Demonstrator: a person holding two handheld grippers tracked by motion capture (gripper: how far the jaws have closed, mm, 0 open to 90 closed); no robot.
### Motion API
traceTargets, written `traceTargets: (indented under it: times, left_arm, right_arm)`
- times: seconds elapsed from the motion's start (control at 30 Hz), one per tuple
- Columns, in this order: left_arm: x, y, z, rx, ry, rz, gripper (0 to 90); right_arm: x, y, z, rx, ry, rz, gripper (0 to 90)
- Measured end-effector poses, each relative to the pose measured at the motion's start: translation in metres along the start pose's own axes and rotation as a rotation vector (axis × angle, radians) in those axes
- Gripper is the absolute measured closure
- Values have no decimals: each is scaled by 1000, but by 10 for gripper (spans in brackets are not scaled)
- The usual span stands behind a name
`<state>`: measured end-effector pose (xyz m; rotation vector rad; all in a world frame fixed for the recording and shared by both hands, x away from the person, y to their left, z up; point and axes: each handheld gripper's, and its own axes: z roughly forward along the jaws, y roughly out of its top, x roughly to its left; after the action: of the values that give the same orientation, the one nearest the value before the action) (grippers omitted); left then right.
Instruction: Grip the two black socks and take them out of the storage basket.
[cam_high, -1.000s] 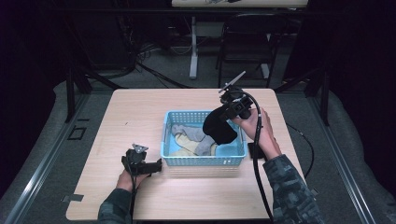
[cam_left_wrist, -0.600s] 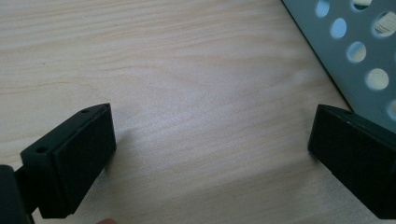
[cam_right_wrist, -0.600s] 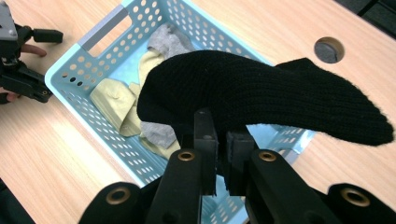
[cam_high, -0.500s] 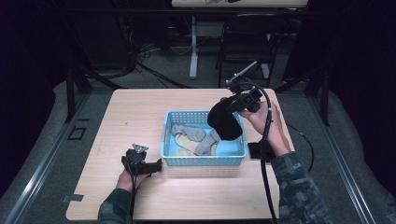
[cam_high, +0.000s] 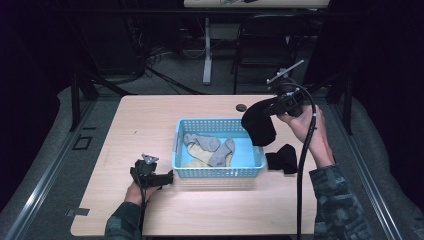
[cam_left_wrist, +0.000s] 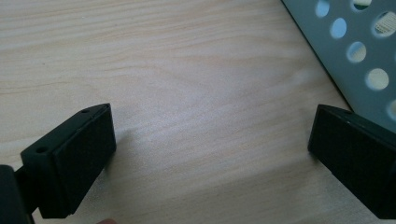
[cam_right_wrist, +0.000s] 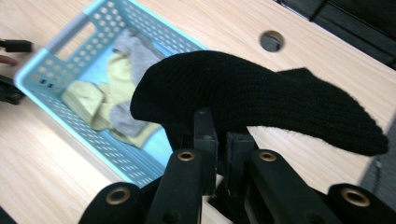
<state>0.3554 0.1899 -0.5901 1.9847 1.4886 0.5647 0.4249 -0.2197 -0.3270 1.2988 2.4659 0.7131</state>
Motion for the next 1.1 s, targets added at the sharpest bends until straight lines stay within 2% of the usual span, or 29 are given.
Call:
traceTargets:
  times: [0.3, 0.5, 0.67, 0.8, 1.1]
  left_arm:
    - [0, 0, 0, 0, 0, 0, 7]
    - [0, 0, 0, 0, 0, 0, 7]
    - [0, 0, 0, 0, 0, 0, 7]
    - [0, 0, 0, 0, 0, 0, 7]
    - [0, 0, 0, 0, 0, 0, 7]
  right_arm:
    - [-27, -23, -11, 5, -53, 59, 861]
    - [-44, -40, -4, 31, -65, 107, 862]
    - [-58, -56, 12, 72, -70, 157, 862]
    - [-68, -68, 31, 107, -55, 187, 861]
    - [-80, -84, 72, 164, -41, 242, 861]
